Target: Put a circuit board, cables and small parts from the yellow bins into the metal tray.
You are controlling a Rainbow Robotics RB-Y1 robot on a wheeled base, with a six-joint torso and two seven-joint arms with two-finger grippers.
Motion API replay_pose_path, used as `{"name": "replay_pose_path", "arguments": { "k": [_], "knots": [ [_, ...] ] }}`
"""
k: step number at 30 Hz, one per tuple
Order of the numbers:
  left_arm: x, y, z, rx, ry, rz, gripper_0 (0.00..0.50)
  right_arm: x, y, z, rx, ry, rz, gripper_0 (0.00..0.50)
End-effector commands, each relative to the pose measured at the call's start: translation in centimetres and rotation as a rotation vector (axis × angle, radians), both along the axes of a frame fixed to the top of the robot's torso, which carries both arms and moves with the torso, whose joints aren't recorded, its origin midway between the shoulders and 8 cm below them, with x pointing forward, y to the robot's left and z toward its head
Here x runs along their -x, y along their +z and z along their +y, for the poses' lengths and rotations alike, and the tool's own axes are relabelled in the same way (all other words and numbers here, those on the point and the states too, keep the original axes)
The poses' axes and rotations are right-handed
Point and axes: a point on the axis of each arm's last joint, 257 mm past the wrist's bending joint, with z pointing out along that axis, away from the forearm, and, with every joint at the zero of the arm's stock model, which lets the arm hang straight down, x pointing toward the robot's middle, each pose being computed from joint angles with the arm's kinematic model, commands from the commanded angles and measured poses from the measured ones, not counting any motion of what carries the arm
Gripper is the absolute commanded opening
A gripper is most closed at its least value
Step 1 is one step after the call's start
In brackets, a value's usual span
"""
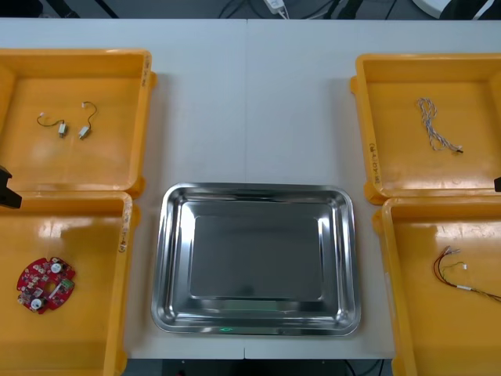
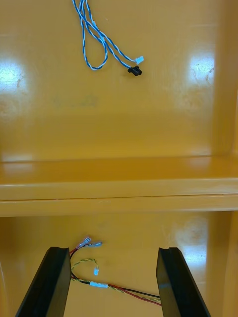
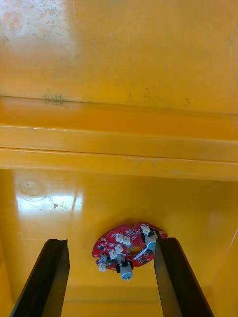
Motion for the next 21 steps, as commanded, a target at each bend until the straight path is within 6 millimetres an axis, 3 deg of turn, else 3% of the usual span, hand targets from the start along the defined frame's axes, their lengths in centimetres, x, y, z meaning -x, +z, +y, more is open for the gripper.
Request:
{"name": "replay_pose_path", "arguments": {
  "k": [1, 21],
  "knots": [
    [-0.08, 1.31, 0.92, -0.054, -0.045, -0.006, 0.5, 0.0, 1.2, -0.41, 0.029, 0.027, -0.038, 0.5],
    [-0.08, 1.31, 0.92, -0.054, -0.045, -0.006, 0.5, 0.0, 1.2, -0.41, 0.029, 0.027, -0.038, 0.5]
  ]
}}
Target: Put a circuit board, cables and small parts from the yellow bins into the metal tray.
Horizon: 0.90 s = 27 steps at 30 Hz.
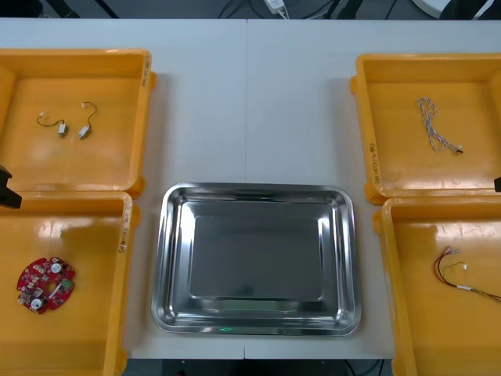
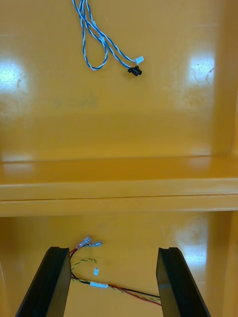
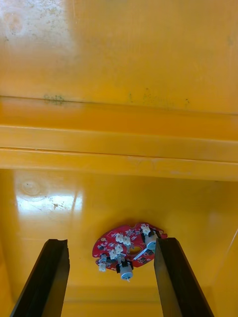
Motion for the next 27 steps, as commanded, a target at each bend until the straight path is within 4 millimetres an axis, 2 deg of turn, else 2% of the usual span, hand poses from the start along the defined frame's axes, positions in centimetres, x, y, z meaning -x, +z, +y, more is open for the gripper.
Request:
{"name": "replay_pose_path", "arguments": {
  "k": [1, 19, 20, 22, 27],
  "knots": [
    [-0.1, 1.3, 0.9, -0.054, -0.045, -0.006, 0.5, 0.0, 1.2, -0.4, 0.029, 0.027, -0.038, 0.5],
    [-0.1, 1.3, 0.9, -0.054, -0.045, -0.006, 0.5, 0.0, 1.2, -0.4, 0.029, 0.027, -0.038, 0.5],
    [0.8, -0.9, 0.0, -0.02, -0.05, 0.039, 0.5, 0.0, 1.2, -0.4, 0.029, 0.027, -0.038, 0.5],
    [0.8, -1.4, -0.4, -0.006, -0.049, 0.044, 0.5, 0.0, 1.2, -0.4, 0.029, 0.027, -0.038, 0.5],
    [0.2, -0.7, -0.8, 0.0, -0.049, 0.023, 0.5, 0.0, 1.0, 0.0, 0.018, 0.032, -0.036, 0.5]
  ]
}}
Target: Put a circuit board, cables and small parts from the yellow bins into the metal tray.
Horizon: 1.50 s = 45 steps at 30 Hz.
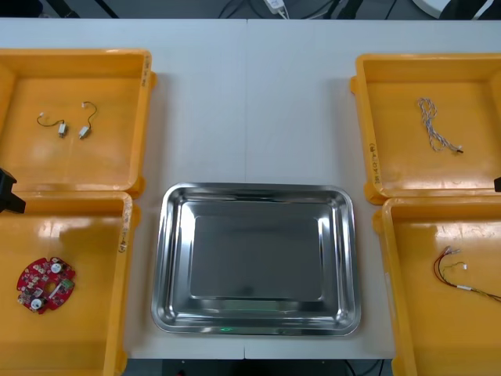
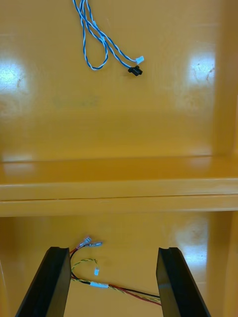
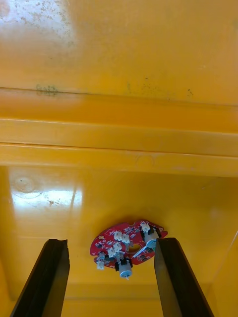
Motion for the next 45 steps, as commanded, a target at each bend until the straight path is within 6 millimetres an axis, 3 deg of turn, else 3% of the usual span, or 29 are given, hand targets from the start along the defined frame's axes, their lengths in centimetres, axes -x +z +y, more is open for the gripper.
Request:
{"name": "replay_pose_path", "arguments": {
  "k": [1, 5, 15, 29, 45],
  "knots": [
    [-0.2, 0.3, -0.5, -0.002, -0.043, -0.006, 0.5, -0.2, 1.6, 0.2, 0.023, 0.039, -0.049, 0.5],
    [-0.2, 0.4, -0.4, -0.002, -0.028, -0.006, 0.5, 0.0, 1.9, 0.4, 0.031, 0.052, -0.045, 0.5],
    [-0.1, 1.2, -0.7, 0.021, 0.068, -0.019, 0.5, 1.4, -0.1, 1.2, 0.091, 0.128, -0.008, 0.5],
    [1.5, 0.9, -2.4, 0.068, 0.238, -0.031, 0.5, 3.2, -4.3, 1.5, 0.219, 0.412, 0.019, 0.5],
    [3.1, -0.8, -4.2, 0.183, 0.441, -0.048, 0.5, 5.3, -9.1, 3.3, 0.38, 0.829, 0.043, 0.5]
  ]
}}
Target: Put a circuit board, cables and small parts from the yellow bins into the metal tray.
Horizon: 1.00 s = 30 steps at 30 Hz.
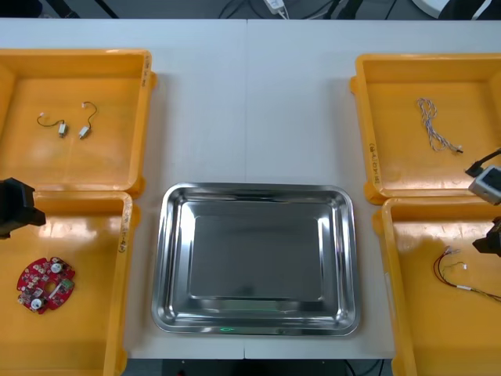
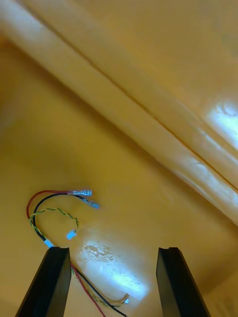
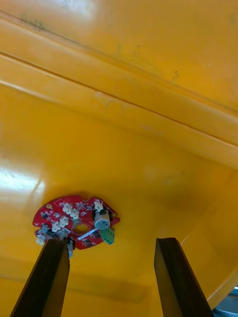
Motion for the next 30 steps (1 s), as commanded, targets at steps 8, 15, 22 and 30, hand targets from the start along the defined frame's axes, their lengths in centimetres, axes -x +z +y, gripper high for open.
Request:
{"name": "replay_pose_path", "arguments": {
  "k": [8, 15, 22, 30],
  "knots": [
    [1.5, -1.6, 0.6, 0.073, 0.233, -0.013, 0.5, 2.6, -3.4, 1.0, 0.099, 0.262, 0.028, 0.5],
    [1.8, -3.2, 0.3, 0.098, 0.285, -0.009, 0.5, 4.1, -5.4, 1.3, 0.104, 0.296, 0.062, 0.5],
    [2.2, -4.6, -0.5, 0.138, 0.333, 0.005, 0.5, 4.4, -7.4, 3.4, 0.118, 0.389, 0.059, 0.5],
    [2.9, -6.2, -0.9, 0.153, 0.365, 0.022, 0.5, 4.9, -7.9, 2.1, 0.175, 0.413, 0.083, 0.5]
  ]
}}
